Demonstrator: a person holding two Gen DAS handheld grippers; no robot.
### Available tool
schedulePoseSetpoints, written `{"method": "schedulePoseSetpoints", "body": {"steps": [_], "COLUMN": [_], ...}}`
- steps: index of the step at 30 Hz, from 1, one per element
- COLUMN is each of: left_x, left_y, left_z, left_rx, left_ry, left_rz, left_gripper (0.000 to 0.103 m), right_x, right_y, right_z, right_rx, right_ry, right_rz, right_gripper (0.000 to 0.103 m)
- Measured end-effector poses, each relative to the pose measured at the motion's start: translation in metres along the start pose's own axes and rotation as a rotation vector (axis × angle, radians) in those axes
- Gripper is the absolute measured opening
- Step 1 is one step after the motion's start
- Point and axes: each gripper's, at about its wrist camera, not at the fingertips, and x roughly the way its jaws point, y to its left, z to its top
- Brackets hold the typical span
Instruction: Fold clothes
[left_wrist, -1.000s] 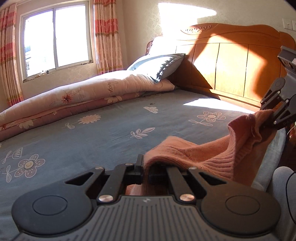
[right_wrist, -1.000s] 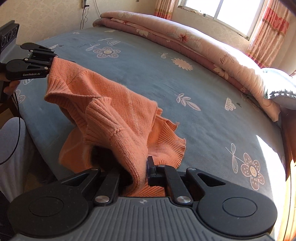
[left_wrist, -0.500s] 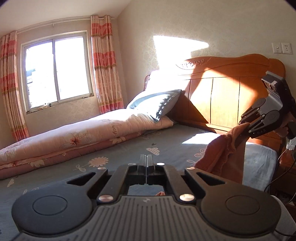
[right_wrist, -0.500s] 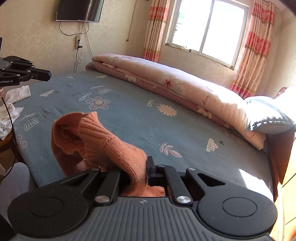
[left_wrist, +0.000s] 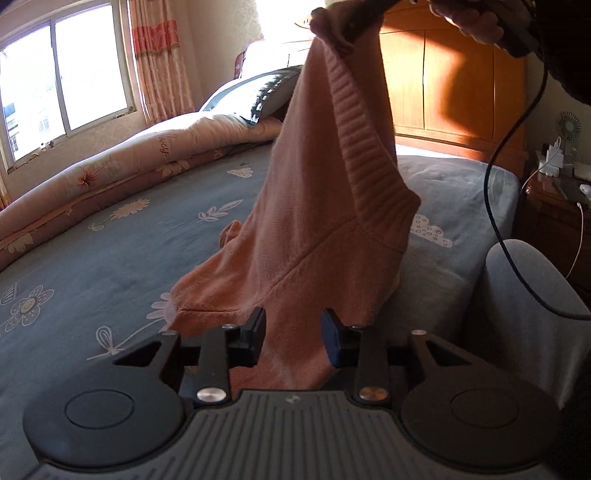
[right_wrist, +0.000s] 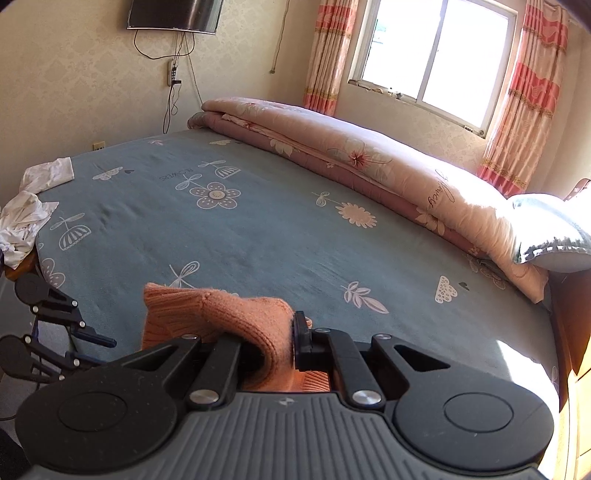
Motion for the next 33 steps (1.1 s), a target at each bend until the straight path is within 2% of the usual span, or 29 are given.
{"method": "schedulePoseSetpoints", "body": {"steps": [1, 3, 5, 8, 9, 10, 11, 14, 16, 18, 19, 20, 22, 28, 31, 33], "left_x": [0.006, 0.018, 0.03, 0.048, 0.053, 0.057, 0.061, 0.061, 0.067, 0.073, 0.075, 0.073, 0.063, 0.027, 0.014, 0.01], "left_y": [-0.014, -0.037, -0.056, -0.07, -0.071, -0.069, -0.064, -0.051, -0.055, -0.057, -0.056, -0.046, -0.022, 0.073, 0.114, 0.132], "left_z": [-0.005, -0.013, -0.02, -0.027, -0.029, -0.03, -0.029, -0.03, -0.032, -0.033, -0.032, -0.024, -0.011, 0.031, 0.054, 0.07], "left_rx": [0.067, 0.202, 0.315, 0.414, 0.423, 0.423, 0.414, 0.383, 0.47, 0.523, 0.522, 0.43, 0.268, -0.138, -0.244, -0.249], "left_ry": [-0.005, -0.022, -0.041, -0.038, -0.02, -0.01, 0.004, -0.003, 0.007, 0.021, 0.03, 0.04, 0.046, 0.029, -0.031, -0.075], "left_rz": [0.031, 0.105, 0.165, 0.217, 0.24, 0.254, 0.265, 0.274, 0.276, 0.257, 0.238, 0.209, 0.168, 0.101, 0.133, 0.175], "left_gripper": [0.057, 0.057, 0.065, 0.067, 0.065, 0.055, 0.038, 0.032, 0.036, 0.029, 0.02, 0.012, 0.009, 0.005, 0.003, 0.003], "right_x": [0.001, 0.001, 0.001, 0.0, 0.0, 0.0, -0.001, 0.0, 0.003, 0.006, 0.007, 0.009, 0.012, 0.029, 0.04, 0.047], "right_y": [0.001, 0.002, 0.0, -0.001, -0.001, -0.001, -0.001, -0.006, -0.009, -0.013, -0.017, -0.02, -0.026, -0.064, -0.075, -0.078], "right_z": [0.0, 0.001, 0.001, 0.0, -0.001, -0.002, -0.003, -0.008, -0.013, -0.019, -0.023, -0.026, -0.034, -0.059, -0.068, -0.068], "right_rx": [-0.001, 0.009, 0.015, 0.018, 0.018, 0.017, 0.016, 0.026, 0.04, 0.058, 0.07, 0.081, 0.104, 0.241, 0.278, 0.279], "right_ry": [0.001, 0.001, 0.003, 0.008, 0.01, 0.011, 0.011, 0.013, 0.014, 0.019, 0.025, 0.03, 0.042, 0.113, 0.118, 0.104], "right_rz": [-0.001, 0.002, 0.0, -0.007, -0.009, -0.011, -0.013, -0.016, -0.008, 0.001, 0.005, 0.008, 0.016, 0.115, 0.116, 0.095], "right_gripper": [0.009, 0.009, 0.009, 0.009, 0.009, 0.009, 0.009, 0.009, 0.009, 0.009, 0.009, 0.009, 0.009, 0.009, 0.009, 0.009]}}
